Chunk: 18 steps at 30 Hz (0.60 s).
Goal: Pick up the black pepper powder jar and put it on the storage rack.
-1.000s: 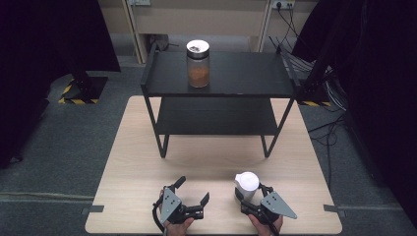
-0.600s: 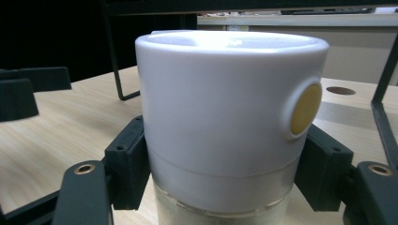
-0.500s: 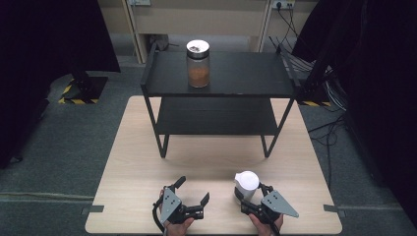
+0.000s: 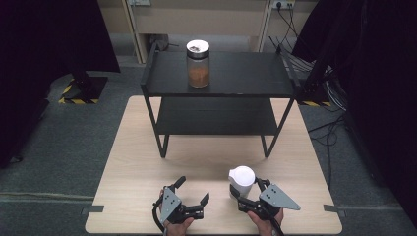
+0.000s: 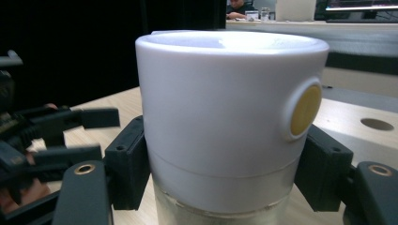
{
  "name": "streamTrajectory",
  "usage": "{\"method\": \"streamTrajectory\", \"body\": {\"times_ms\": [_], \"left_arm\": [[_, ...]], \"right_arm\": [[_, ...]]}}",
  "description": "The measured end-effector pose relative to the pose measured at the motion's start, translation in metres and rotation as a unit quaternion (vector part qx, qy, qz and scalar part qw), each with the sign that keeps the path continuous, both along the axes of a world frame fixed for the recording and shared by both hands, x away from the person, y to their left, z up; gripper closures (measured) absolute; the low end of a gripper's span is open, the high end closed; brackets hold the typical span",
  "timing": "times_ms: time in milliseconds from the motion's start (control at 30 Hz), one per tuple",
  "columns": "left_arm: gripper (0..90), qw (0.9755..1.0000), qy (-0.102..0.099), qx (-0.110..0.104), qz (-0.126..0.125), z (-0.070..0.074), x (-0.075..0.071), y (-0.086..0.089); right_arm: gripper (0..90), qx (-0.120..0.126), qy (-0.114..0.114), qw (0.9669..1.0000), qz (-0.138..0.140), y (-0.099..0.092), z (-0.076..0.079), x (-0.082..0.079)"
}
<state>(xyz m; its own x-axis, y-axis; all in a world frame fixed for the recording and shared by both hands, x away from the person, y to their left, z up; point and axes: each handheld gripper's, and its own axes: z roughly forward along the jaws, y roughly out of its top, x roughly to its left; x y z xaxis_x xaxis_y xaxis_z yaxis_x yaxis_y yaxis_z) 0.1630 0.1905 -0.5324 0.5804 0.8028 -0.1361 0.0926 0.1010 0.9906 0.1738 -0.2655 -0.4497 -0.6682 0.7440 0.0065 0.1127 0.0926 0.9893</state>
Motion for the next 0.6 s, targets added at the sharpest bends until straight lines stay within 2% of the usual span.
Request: {"method": "streamTrajectory", "body": {"times_ms": [267,600], "left_arm": [[0.1,1.0000,0.001,0.001,0.000,0.000,0.000,0.000],[0.1,1.0000,0.001,0.002,-0.001,0.001,0.001,0.000]], "right_arm": [[30.7,0.006,-0.004,0.9999,0.015,0.003,0.029,0.008],[30.7,0.000,-0.015,0.9995,0.029,0.012,0.071,0.018]]}}
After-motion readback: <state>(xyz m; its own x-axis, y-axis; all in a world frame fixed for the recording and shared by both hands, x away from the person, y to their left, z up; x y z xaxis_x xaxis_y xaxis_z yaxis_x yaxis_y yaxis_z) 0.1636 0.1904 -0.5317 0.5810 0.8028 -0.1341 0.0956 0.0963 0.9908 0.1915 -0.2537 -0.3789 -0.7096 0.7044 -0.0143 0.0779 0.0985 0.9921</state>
